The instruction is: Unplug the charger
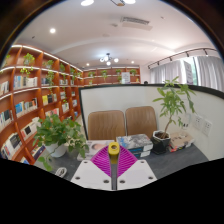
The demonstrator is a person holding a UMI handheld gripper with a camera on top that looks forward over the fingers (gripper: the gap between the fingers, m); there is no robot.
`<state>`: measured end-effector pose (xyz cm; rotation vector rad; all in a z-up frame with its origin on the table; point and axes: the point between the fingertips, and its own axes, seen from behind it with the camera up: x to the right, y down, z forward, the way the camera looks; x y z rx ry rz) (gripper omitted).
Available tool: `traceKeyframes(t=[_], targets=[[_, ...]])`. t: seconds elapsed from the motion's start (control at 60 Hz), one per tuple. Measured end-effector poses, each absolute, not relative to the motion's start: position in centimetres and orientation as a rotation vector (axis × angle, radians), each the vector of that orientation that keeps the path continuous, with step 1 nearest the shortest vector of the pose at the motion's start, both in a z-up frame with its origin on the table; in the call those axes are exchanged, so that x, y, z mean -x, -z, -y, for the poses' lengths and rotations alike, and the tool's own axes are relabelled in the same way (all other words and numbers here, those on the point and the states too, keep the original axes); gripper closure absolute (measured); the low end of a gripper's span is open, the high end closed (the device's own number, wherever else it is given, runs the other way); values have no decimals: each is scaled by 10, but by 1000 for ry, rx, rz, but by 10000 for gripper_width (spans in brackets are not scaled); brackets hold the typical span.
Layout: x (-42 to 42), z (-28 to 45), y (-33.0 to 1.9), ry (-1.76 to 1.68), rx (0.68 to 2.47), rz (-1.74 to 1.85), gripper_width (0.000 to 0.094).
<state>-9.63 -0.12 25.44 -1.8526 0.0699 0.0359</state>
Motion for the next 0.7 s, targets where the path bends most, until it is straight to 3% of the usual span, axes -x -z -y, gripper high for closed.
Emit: traceKeyframes(t=[0.133, 0.3, 0.417, 0.7], targets=[[40, 2, -238, 17, 1903, -93, 893], [13, 14, -122, -12, 2117, -64, 893], [7, 22, -64, -73, 2202, -59, 892], [12, 23, 2, -240, 2307, -74, 884]])
